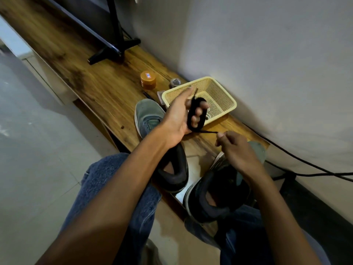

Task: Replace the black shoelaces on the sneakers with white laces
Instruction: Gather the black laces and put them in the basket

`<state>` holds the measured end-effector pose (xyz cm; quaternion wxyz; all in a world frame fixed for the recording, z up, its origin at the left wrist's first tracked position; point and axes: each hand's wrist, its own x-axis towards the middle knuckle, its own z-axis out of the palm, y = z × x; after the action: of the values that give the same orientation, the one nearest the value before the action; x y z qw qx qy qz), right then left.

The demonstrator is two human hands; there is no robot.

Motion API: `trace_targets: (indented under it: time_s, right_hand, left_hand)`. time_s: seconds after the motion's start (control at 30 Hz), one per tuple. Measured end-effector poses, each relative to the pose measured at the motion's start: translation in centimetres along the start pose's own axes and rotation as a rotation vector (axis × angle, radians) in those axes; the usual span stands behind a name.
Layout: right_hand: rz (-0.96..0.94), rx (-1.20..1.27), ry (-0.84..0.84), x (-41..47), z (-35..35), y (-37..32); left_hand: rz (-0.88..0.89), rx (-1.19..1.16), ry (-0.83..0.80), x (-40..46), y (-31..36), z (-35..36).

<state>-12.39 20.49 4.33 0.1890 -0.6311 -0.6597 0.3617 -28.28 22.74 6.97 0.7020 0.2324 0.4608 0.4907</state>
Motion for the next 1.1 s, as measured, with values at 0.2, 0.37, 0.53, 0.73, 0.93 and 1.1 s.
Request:
trace_targets:
  time_s: [0.2, 0.37, 0.53, 0.73, 0.93, 1.1]
  right_hand:
    - [-0.127, 0.154, 0.306, -0.2, 0.5, -0.5]
    - [-0.274, -0.004, 0.405, -0.3, 1.2, -0.4]
    - [-0.324, -0.084, 0.566, -0.3, 1.2, -0.9]
    - [-0.373, -0.059, 0.599, -0.5, 1.2, -1.3]
    - [-0.392, -0.019, 0.395, -0.2, 1.0, -1.1]
    - [-0.254, 0.460, 0.374, -0.8, 0.3, -1.7]
  left_hand:
    - [-0.048, 0.498, -0.123, 0.0, -1.9, 0.8]
    - [-0.037, 0.417, -0.067, 0.3, -2.0, 0.9]
    - [0.069, 0.430, -0.061, 0.0, -2.5, 1.3]
    - [0.055, 0.432, -0.017, 0.1, -3.4, 1.5]
    - [-0.079, 0.265, 0.041, 0.0, -2.9, 1.6]
    - [-0.103, 0.202, -0.008, 0.0, -2.8, 1.5]
